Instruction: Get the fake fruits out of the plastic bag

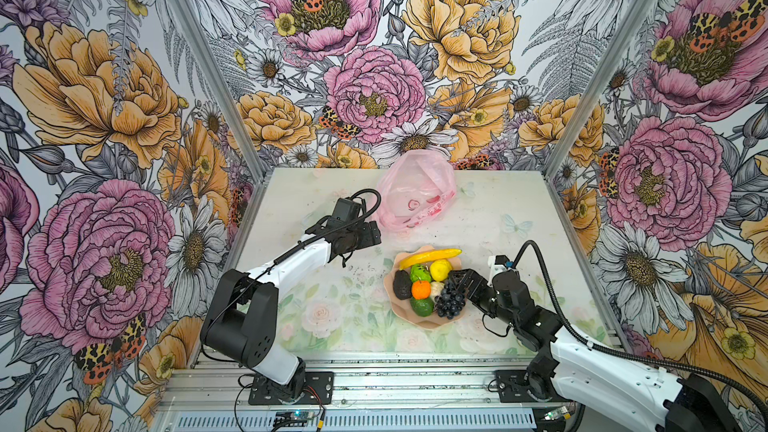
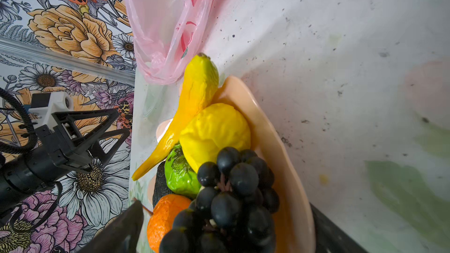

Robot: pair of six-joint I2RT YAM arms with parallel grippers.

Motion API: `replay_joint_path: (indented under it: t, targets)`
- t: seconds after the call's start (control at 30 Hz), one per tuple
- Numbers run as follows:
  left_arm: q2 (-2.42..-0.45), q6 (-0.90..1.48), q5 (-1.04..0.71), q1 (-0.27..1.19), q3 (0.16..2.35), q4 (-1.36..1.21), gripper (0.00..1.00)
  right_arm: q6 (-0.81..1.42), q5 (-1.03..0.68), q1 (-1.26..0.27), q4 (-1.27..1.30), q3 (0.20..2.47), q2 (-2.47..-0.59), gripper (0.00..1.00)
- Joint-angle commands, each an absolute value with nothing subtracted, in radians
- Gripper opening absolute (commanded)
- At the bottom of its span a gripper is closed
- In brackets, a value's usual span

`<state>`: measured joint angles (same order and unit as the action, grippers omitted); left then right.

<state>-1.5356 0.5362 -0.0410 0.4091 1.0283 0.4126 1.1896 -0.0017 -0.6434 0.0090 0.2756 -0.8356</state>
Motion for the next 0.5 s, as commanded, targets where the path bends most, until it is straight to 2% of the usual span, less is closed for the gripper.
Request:
replay_joint_path:
  t: [0.0,0.47]
  targets:
    - [-1.497,0.546,-0.006,0.393,0.997,0.378,0.91,1.201,-0.012,-0.659,0.088,0.279,-0.863,0.99]
    - [-1.345,0.575,0.034,0.296,0.821,0.335,0.92,1.208,-0.024,-0.697,0.226,0.32,-1.016,1.0]
